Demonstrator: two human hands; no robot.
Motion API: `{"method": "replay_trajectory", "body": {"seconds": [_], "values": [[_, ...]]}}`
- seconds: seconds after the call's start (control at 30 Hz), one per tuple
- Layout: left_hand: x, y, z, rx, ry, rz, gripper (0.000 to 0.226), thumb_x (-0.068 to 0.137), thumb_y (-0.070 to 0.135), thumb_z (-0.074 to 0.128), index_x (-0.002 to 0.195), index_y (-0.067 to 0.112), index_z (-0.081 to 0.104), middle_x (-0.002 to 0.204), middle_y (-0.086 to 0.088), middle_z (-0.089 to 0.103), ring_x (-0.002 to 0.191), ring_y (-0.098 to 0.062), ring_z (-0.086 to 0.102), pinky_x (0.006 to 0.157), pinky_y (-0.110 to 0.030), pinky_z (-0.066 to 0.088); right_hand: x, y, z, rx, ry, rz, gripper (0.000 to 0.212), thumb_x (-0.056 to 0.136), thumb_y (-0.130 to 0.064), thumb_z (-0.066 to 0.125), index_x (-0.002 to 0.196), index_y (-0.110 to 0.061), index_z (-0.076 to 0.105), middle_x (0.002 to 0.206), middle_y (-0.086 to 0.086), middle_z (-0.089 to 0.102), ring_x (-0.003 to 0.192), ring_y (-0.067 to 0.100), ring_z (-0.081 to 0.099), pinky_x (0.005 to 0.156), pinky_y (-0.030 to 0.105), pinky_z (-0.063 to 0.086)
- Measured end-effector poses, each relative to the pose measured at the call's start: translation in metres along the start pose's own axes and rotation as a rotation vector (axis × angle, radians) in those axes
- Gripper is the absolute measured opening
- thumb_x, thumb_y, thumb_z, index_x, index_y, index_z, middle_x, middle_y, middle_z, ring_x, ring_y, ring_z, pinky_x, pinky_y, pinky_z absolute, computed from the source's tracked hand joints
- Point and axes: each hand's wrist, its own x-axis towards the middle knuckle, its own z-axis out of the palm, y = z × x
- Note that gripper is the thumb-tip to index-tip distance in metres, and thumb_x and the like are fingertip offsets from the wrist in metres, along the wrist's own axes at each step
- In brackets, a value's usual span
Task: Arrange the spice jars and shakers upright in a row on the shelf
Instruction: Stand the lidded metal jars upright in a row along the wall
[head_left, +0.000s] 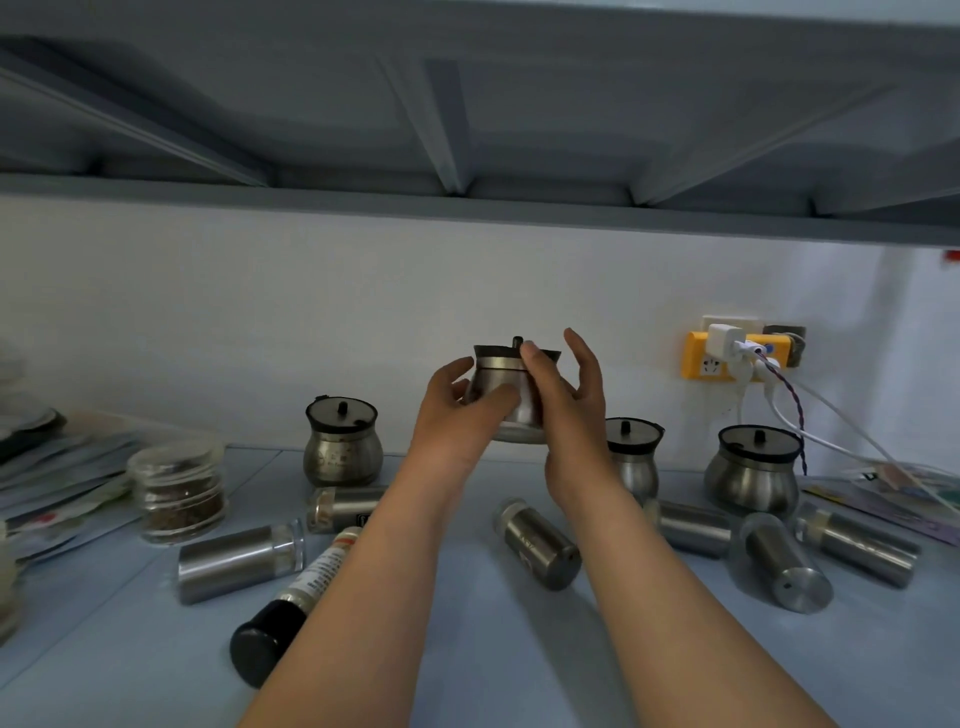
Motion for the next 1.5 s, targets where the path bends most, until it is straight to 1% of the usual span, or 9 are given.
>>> {"method": "replay_trajectory", "body": {"seconds": [0.13,0.3,0.67,0.87,0.93,1.0,1.1,1.3,1.5], "values": [[-0.001,-0.001,-0.001,0.059,-0.132,-0.044,0.060,0.078,0.018,0.072,0.131,0.027,0.046,0.113,0.004,0.061,0.102,-0.008,0.059,0.086,-0.026,0.044,0.001,-0.005,-0.004,0.062,-0.004,0.036,0.053,0.082,-0.036,0.068,0.130,-0.036,0.047,0.102,-0.009,0.070,0.091,0.008,0.069,0.084,0.035,0.055],[-0.001,-0.001,0.001,0.118,-0.232,0.016,0.029,0.076,0.015,0.075,0.094,0.032,0.059,0.088,0.011,0.066,0.085,-0.001,0.063,0.073,-0.019,0.049,0.003,-0.009,-0.007,0.158,-0.022,0.059,0.056,0.079,-0.036,0.070,0.129,-0.028,0.047,0.109,-0.002,0.067,0.096,0.015,0.067,0.078,0.035,0.054],[0.007,-0.016,0.007,0.179,-0.093,0.092,0.067,0.060,0.023,0.085,0.119,0.022,0.054,0.103,0.003,0.067,0.089,-0.006,0.066,0.067,-0.011,0.049,0.006,-0.004,-0.003,0.186,-0.013,0.120,0.092,0.063,-0.060,0.075,0.131,-0.005,0.045,0.125,0.023,0.059,0.110,0.037,0.062,0.091,0.052,0.052],[0.005,-0.021,0.014,0.243,0.180,0.196,0.067,0.059,0.020,0.086,0.112,0.029,0.046,0.094,0.013,0.059,0.078,0.002,0.059,0.053,-0.003,0.041,0.001,-0.005,0.003,-0.116,-0.039,0.125,0.045,0.082,-0.042,0.064,0.115,-0.013,0.051,0.110,0.009,0.065,0.097,0.020,0.067,0.077,0.034,0.054],[0.008,-0.027,0.012,0.293,0.256,0.239,0.074,0.057,0.025,0.084,0.120,0.024,0.046,0.105,0.004,0.059,0.087,-0.007,0.062,0.062,-0.011,0.048,-0.002,-0.005,0.006,-0.267,-0.103,0.111,0.036,0.082,-0.037,0.067,0.110,-0.021,0.050,0.111,0.006,0.064,0.096,0.016,0.065,0.076,0.028,0.052],[0.010,-0.035,0.012,0.375,0.312,0.304,0.078,0.059,0.027,0.081,0.127,0.017,0.043,0.111,-0.004,0.059,0.094,-0.018,0.062,0.073,-0.033,0.056,-0.005,-0.004,0.008,-0.383,-0.180,0.121,0.048,0.075,-0.036,0.074,0.113,-0.026,0.047,0.112,0.001,0.063,0.099,0.012,0.064,0.081,0.027,0.052],[0.010,-0.043,0.014,0.455,0.354,0.331,0.070,0.067,0.017,0.077,0.127,0.009,0.041,0.113,-0.009,0.057,0.094,-0.023,0.061,0.076,-0.042,0.055,-0.005,-0.001,0.006,-0.485,-0.230,0.124,0.059,0.068,-0.032,0.080,0.116,-0.029,0.045,0.114,0.000,0.062,0.102,0.012,0.063,0.086,0.030,0.054],[0.013,-0.054,0.020,0.474,0.300,0.172,0.059,0.074,0.013,0.068,0.127,0.012,0.041,0.122,-0.010,0.051,0.113,-0.029,0.052,0.092,-0.032,0.045,-0.002,0.010,0.001,-0.586,-0.139,0.161,0.060,0.055,-0.042,0.081,0.107,-0.028,0.053,0.106,-0.003,0.066,0.099,0.015,0.064,0.090,0.039,0.054],[0.011,-0.062,0.021,0.503,0.228,-0.006,0.054,0.082,0.008,0.056,0.132,0.016,0.037,0.129,-0.015,0.039,0.115,-0.032,0.048,0.086,-0.025,0.035,-0.003,0.021,-0.001,-0.709,-0.108,0.187,0.053,0.067,-0.036,0.081,0.110,-0.022,0.052,0.108,-0.002,0.064,0.101,0.016,0.061,0.089,0.035,0.052]]}}
